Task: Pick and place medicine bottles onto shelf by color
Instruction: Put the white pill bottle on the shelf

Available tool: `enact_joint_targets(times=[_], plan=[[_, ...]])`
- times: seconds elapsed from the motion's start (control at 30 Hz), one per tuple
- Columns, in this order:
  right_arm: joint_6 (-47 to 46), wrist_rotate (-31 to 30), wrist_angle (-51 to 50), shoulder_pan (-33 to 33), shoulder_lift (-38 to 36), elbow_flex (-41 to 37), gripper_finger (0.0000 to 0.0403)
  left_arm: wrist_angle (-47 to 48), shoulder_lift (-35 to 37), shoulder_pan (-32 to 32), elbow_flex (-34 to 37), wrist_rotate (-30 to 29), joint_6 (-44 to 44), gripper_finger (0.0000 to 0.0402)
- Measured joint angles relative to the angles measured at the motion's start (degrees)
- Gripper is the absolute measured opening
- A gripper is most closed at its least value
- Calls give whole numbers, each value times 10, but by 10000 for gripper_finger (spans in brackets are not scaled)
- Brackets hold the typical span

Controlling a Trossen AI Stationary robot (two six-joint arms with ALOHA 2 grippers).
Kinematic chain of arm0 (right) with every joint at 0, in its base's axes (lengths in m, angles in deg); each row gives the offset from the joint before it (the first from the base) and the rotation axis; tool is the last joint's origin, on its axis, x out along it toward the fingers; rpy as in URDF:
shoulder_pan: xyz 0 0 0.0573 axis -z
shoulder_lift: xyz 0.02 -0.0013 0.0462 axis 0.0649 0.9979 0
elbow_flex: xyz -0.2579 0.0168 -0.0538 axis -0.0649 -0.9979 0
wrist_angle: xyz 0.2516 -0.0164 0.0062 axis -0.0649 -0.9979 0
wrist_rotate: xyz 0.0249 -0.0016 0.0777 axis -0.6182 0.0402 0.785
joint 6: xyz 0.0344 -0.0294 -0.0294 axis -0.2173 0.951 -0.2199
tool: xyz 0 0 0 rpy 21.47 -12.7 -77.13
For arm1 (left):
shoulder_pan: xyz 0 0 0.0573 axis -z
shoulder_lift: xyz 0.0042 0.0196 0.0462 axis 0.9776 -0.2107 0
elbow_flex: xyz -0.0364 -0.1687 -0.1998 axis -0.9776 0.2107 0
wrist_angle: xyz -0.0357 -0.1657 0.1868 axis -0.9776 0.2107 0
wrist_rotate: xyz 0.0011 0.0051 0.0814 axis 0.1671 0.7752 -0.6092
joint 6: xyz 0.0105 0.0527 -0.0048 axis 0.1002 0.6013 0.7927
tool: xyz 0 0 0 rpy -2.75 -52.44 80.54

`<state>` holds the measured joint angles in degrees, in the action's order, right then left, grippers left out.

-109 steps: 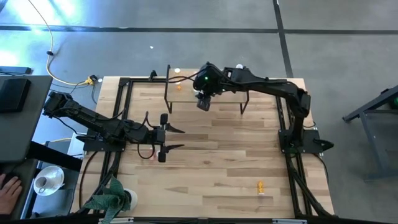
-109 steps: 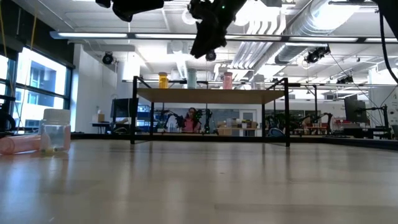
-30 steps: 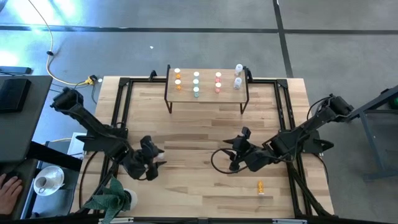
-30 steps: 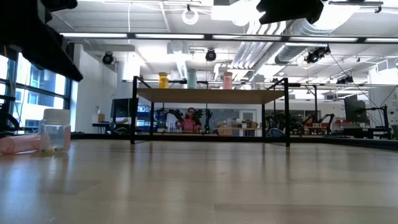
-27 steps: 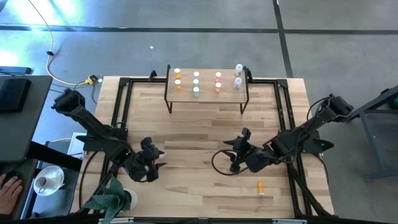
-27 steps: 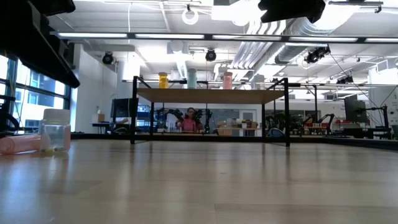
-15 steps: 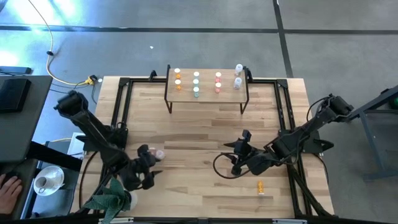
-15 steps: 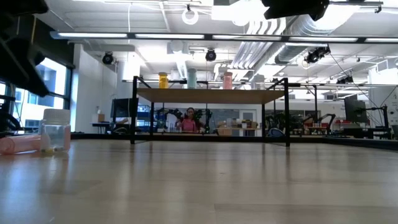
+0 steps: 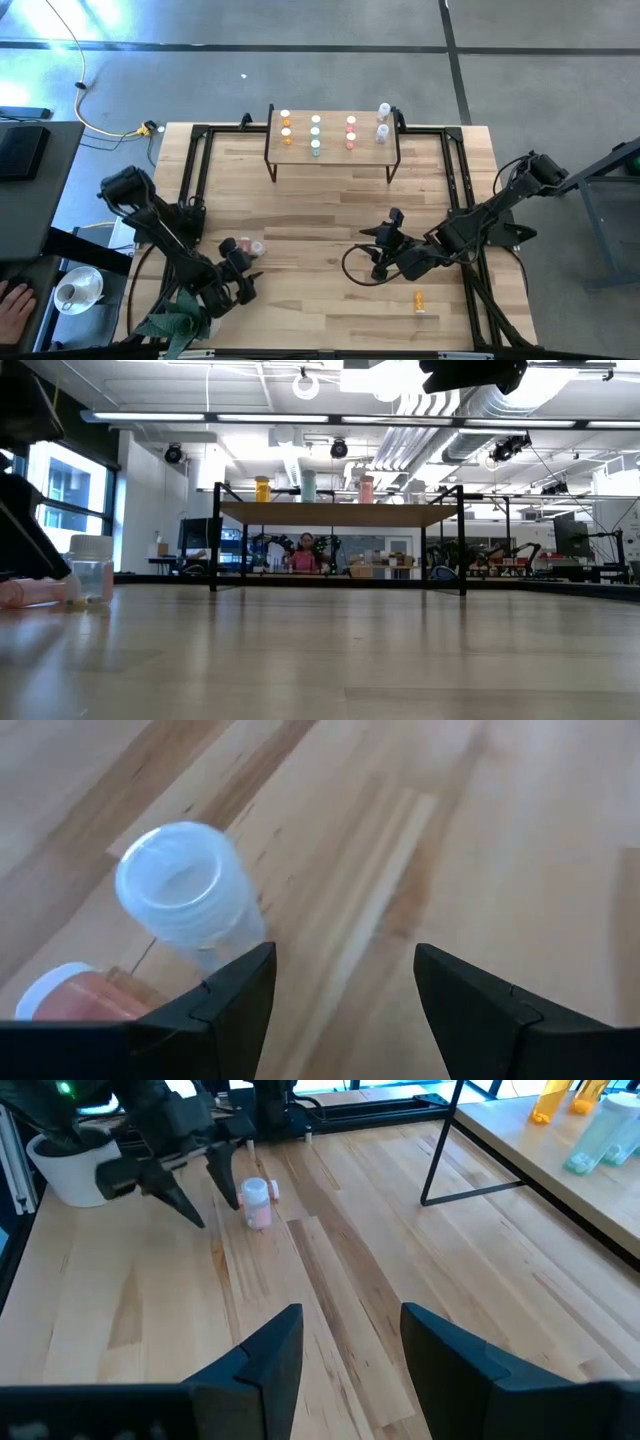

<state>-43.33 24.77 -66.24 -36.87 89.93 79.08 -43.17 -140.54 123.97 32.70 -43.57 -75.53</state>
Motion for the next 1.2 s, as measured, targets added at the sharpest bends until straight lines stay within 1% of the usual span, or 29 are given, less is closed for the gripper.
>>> enact_joint_targets(times=[0.1, 0.23, 0.5, 0.77, 0.93, 1.0, 1.2], plan=[[1, 0, 0, 0, 0, 0, 161, 0, -23, -5, 0, -12, -18, 227], [1, 0, 0, 0, 0, 0, 161, 0, -35, -10, 0, -20, -23, 227], [1, 0, 0, 0, 0, 0, 161, 12, -36, -13, 0, -45, -25, 227], [1, 0, 0, 0, 0, 0, 161, 31, -36, -46, 0, -22, -28, 227], [1, 0, 0, 0, 0, 0, 161, 35, -36, -68, 0, 5, -28, 227], [1, 0, 0, 0, 0, 0, 161, 48, -36, -73, 0, 13, -35, 227], [1, 0, 0, 0, 0, 0, 161, 99, -36, -75, 0, 12, -59, 227]])
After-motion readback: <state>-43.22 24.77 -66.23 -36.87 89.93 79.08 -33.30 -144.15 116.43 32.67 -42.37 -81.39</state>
